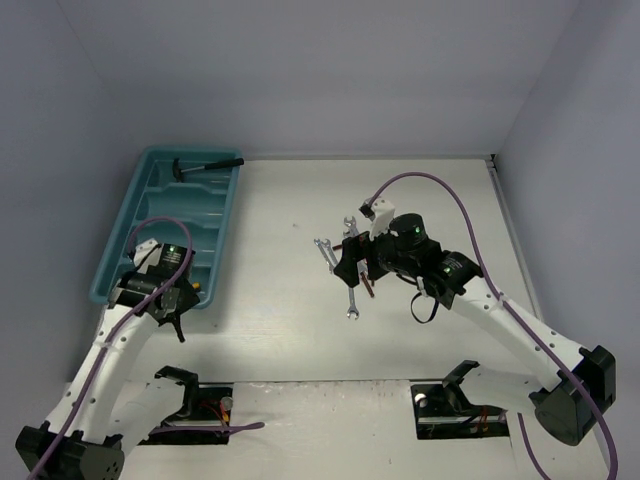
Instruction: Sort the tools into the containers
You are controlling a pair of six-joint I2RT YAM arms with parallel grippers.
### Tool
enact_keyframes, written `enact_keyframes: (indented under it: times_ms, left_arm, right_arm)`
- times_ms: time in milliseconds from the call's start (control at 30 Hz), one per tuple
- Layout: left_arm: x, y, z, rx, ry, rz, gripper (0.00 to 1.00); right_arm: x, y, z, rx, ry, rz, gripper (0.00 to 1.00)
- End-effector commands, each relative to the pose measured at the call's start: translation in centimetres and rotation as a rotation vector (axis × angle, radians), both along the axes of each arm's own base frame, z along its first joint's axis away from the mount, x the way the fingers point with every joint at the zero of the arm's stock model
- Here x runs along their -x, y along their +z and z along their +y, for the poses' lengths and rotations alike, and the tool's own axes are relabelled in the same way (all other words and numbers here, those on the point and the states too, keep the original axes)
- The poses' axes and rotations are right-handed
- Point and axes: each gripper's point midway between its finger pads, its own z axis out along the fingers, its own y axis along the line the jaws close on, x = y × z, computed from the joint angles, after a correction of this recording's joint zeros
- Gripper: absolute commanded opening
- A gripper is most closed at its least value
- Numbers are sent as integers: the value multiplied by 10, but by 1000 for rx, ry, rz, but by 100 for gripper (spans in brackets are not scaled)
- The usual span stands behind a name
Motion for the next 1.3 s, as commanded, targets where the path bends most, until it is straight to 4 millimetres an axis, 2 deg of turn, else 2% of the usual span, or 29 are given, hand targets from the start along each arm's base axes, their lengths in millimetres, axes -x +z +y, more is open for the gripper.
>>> enact_keyframes:
  times_ms: [0, 300, 433, 567, 767, 867, 1000, 1067, 1167, 1267]
  left_arm:
    - [-14, -1, -15, 83, 38, -19, 42]
    - [-48, 6, -45, 196, 35, -78, 41]
    - [-70, 2, -63, 234, 26, -104, 41]
    - [-87, 1, -72, 243, 27, -123, 41]
    - [-116, 6, -72, 194, 12, -148, 40]
    - [-128, 22, -71, 147, -57, -177, 40]
    - [-144, 72, -74, 91, -236, -288, 40]
    - [-141, 89, -75, 48, -354, -303, 40]
    - [-129, 98, -79, 51, -461, -312, 41]
    - [-115, 95, -82, 71, -537, -302, 41]
  right_arm:
    - [-6, 14, 10, -42, 18, -46, 91]
    - [-6, 15, 9, -40, 13, -51, 91]
    - [-5, 15, 7, -40, 9, -52, 91]
    - [-6, 15, 7, -39, 3, -53, 91]
    - [-6, 15, 6, -37, -2, -58, 91]
    - [-6, 18, 5, -37, -3, -68, 91]
    - [-6, 21, 3, -40, -5, -79, 91]
    - [-5, 21, 3, -41, -1, -77, 92]
    - [-3, 20, 8, -45, 25, -70, 91]
    - [0, 20, 19, -50, 80, -54, 92]
